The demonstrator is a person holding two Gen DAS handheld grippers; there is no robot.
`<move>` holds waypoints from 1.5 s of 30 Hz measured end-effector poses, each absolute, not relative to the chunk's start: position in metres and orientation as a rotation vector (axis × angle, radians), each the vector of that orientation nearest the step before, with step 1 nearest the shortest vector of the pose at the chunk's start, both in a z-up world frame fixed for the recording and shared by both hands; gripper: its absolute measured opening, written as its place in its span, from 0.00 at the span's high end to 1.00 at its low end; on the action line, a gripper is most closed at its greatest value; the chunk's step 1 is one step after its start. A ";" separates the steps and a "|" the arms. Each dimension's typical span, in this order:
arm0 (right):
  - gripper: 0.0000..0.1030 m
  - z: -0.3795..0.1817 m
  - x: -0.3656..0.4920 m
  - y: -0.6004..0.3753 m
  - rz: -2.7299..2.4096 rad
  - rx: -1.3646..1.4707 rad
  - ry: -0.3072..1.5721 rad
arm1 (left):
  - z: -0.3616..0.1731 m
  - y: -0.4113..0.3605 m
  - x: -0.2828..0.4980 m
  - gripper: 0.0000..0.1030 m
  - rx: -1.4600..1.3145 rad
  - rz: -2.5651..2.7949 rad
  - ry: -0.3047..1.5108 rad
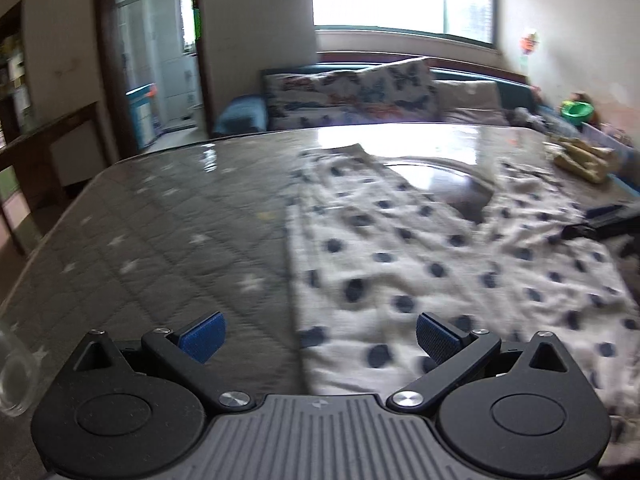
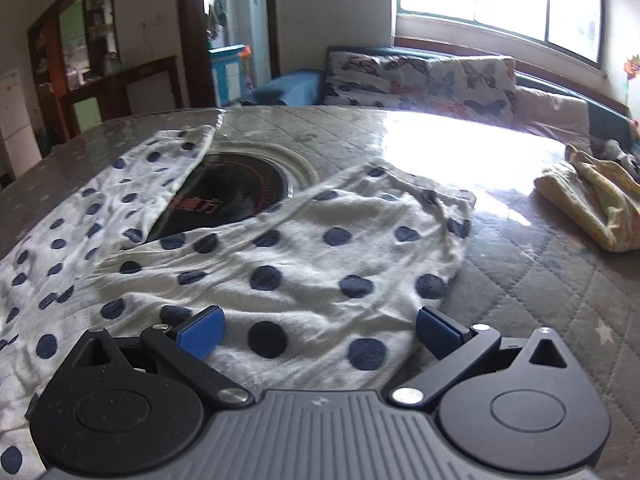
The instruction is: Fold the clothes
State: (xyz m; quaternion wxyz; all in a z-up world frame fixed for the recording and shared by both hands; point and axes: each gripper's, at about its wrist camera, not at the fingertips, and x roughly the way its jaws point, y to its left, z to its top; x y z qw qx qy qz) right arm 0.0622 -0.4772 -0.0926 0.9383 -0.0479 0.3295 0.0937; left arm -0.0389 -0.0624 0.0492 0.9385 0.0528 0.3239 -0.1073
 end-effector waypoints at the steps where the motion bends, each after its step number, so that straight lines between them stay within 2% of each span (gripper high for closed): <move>1: 0.01 -0.092 0.063 -0.479 0.179 -0.094 0.677 | 0.052 -0.068 -0.042 0.00 0.112 -0.248 0.658; 8: 0.05 -0.086 0.071 -0.490 0.111 -0.069 0.699 | 0.067 -0.121 -0.068 0.00 0.125 -0.546 0.628; 15: 0.05 -0.083 0.076 -0.495 0.070 -0.063 0.701 | 0.059 -0.161 -0.077 0.00 0.118 -0.692 0.700; 19: 0.05 -0.084 0.077 -0.500 0.048 -0.056 0.702 | 0.059 -0.168 -0.076 0.00 0.116 -0.686 0.767; 31: 0.10 -0.079 0.088 -0.511 -0.015 -0.030 0.710 | 0.061 -0.186 -0.089 0.00 0.160 -0.829 0.784; 34: 0.15 -0.077 0.093 -0.515 -0.029 -0.012 0.709 | 0.061 -0.197 -0.100 0.04 0.204 -0.908 0.761; 36: 0.17 -0.075 0.097 -0.520 -0.036 0.016 0.711 | 0.060 -0.208 -0.111 0.12 0.259 -0.960 0.740; 41: 0.25 -0.071 0.105 -0.531 -0.052 0.050 0.711 | 0.048 -0.233 -0.131 0.20 0.394 -1.020 0.717; 45: 0.34 -0.071 0.113 -0.536 -0.053 0.067 0.714 | 0.035 -0.242 -0.133 0.27 0.454 -0.997 0.734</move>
